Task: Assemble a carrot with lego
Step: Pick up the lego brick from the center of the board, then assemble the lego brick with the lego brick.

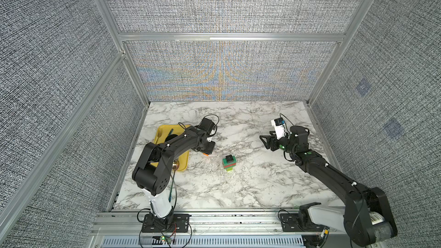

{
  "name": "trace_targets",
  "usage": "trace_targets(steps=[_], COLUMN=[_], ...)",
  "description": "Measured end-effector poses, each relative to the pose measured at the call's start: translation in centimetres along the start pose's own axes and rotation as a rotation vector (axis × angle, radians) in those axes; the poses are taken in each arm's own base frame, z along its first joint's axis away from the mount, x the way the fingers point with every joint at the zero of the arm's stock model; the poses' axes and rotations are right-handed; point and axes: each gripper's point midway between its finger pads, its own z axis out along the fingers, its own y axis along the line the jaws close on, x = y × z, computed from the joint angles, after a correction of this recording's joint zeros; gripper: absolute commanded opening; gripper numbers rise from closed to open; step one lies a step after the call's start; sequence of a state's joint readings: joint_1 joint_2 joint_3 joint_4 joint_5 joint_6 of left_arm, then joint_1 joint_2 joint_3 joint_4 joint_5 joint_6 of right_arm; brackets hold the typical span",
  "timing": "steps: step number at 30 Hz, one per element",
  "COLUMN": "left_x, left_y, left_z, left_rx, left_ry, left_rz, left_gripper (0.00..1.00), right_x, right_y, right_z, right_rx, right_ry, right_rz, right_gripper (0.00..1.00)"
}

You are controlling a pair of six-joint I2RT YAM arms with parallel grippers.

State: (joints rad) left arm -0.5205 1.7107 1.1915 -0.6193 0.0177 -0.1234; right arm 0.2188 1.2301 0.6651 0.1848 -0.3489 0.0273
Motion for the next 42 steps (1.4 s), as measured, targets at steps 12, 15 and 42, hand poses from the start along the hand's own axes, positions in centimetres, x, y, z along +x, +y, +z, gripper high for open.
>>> trace_targets(steps=[12, 15, 42], left_x=[-0.1, 0.3, 1.1], left_y=[-8.5, -10.2, -13.8], left_z=[-10.1, -10.4, -6.8], left_rx=[0.148, 0.184, 0.236], left_ry=[-0.142, -0.128, 0.056], left_rz=[0.415, 0.531, 0.796], left_gripper=[0.19, 0.19, 0.2], right_x=[-0.1, -0.1, 1.1], right_y=[0.1, 0.3, 0.2], right_z=[0.0, -0.2, -0.7], right_rx=[-0.006, -0.014, -0.002], right_ry=[-0.005, -0.008, 0.005], right_rz=[-0.001, 0.001, 0.021], right_gripper=[0.71, 0.71, 0.71])
